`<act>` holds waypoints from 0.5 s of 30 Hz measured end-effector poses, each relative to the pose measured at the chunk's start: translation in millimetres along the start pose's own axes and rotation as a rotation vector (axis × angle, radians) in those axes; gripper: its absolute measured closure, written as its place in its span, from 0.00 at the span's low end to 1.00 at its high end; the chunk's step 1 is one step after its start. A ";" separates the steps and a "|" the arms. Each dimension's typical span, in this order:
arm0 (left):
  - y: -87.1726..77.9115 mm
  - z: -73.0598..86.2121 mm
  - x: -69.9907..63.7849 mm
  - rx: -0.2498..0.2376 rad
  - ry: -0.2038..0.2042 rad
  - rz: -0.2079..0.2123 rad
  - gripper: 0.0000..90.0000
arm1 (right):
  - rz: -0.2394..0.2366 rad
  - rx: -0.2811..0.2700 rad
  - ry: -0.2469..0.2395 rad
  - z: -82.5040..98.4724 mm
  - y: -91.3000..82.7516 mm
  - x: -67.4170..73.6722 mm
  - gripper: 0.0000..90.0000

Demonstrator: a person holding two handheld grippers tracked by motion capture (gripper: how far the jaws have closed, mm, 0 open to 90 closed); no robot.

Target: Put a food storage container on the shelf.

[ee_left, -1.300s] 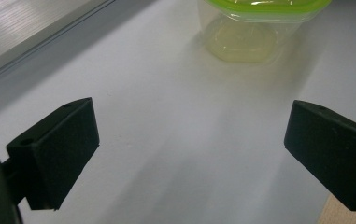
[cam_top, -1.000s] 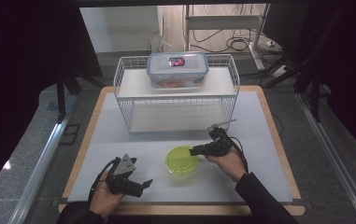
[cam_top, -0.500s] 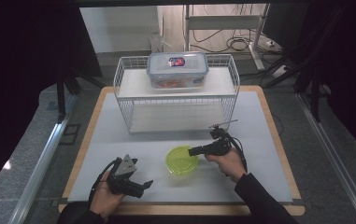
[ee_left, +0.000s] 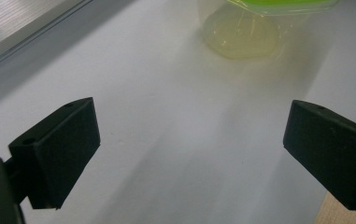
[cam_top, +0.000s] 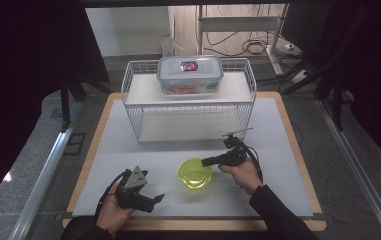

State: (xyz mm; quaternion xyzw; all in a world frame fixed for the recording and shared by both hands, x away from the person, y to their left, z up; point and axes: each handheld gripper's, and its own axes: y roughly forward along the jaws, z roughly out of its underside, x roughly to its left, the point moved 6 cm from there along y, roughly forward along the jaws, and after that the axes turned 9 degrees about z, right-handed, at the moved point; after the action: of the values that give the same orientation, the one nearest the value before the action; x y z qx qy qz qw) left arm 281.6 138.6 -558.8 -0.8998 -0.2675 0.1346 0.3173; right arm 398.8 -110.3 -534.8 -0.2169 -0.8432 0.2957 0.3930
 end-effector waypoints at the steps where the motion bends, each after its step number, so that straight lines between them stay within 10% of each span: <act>1: 0.0 0.0 0.0 0.000 0.000 0.000 0.04 | -0.004 -0.003 0.004 0.0 0.2 0.5 0.91; 15: 1.5 1.0 -0.2 0.013 0.002 0.000 0.04 | 0.016 -0.013 -0.024 -2.2 -1.9 -1.0 0.87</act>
State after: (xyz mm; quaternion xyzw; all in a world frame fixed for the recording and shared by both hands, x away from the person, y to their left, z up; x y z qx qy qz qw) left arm 281.7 138.1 -560.5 -0.8979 -0.2662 0.1353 0.3234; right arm 401.0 -111.6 -532.9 -0.2228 -0.8480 0.2960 0.3791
